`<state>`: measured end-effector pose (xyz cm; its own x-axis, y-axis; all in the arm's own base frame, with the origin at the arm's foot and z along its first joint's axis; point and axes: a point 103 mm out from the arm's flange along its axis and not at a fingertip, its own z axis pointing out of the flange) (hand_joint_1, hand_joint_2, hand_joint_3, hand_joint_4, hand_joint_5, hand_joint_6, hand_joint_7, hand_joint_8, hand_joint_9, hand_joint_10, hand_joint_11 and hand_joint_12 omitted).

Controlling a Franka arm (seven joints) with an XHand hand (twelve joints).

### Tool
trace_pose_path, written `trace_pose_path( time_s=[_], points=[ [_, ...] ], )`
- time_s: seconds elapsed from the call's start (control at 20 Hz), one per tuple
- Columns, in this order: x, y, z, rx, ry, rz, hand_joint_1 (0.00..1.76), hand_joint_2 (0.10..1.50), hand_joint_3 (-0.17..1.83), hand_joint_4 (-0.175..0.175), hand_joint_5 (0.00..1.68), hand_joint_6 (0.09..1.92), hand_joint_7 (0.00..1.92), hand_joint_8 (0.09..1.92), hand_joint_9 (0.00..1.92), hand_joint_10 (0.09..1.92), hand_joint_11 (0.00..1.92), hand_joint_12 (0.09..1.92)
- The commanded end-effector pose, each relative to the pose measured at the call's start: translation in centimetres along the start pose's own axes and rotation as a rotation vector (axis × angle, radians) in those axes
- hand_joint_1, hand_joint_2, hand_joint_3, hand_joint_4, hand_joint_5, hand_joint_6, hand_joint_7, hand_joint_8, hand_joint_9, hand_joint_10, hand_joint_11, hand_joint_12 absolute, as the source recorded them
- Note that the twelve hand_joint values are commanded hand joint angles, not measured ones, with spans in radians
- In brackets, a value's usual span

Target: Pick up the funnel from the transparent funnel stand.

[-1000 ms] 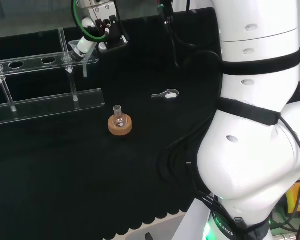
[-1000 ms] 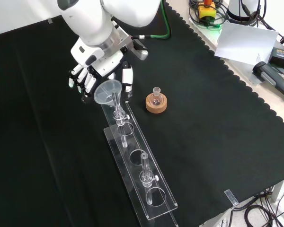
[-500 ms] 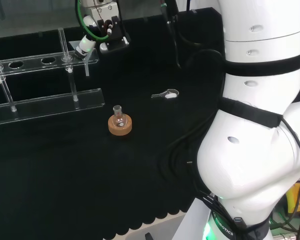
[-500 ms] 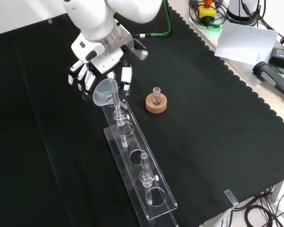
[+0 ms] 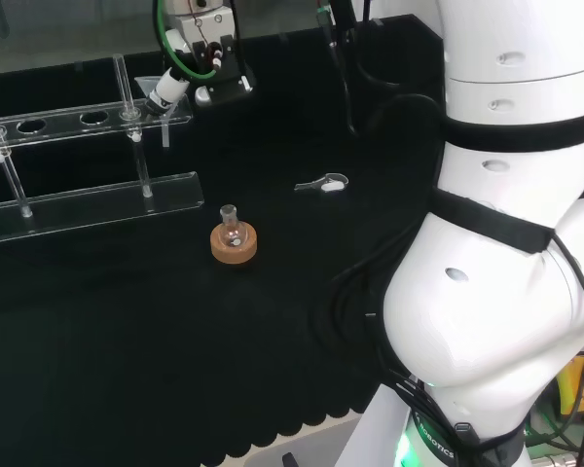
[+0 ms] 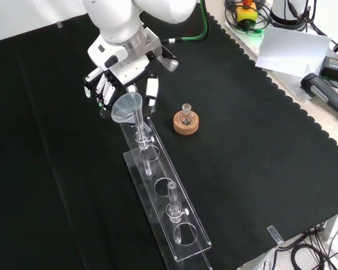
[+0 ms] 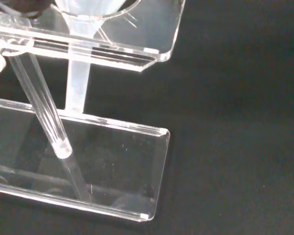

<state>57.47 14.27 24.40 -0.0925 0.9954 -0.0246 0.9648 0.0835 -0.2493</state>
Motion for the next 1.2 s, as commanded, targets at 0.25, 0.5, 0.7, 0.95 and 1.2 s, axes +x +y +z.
trace_pose_path(
  time_s=[0.25,0.5,0.7,0.95,1.2],
  points=[
    [0.0,-0.6,-0.6,-0.114,0.049,0.005,0.77,0.82,0.12,0.011,0.72,0.11,0.93,0.5,0.64,0.48,0.0,1.13],
    [-0.1,-1.1,-1.5,-0.174,0.057,0.005,0.79,0.8,0.15,0.014,0.72,0.15,0.93,0.5,0.67,0.46,0.0,1.2],
    [-0.6,-1.7,-2.5,-0.232,0.07,0.002,0.8,0.78,0.21,0.017,0.72,0.2,0.93,0.51,0.68,0.44,0.0,1.24],
    [-0.8,-2.3,-3.8,-0.272,0.062,-0.006,0.82,0.69,0.4,0.019,0.66,0.37,0.93,0.52,0.69,0.42,0.0,1.26],
    [-0.9,-3.0,-5.3,-0.312,0.059,-0.012,0.83,0.67,0.46,0.02,0.65,0.43,0.93,0.53,0.7,0.42,0.0,1.27]
  ],
)
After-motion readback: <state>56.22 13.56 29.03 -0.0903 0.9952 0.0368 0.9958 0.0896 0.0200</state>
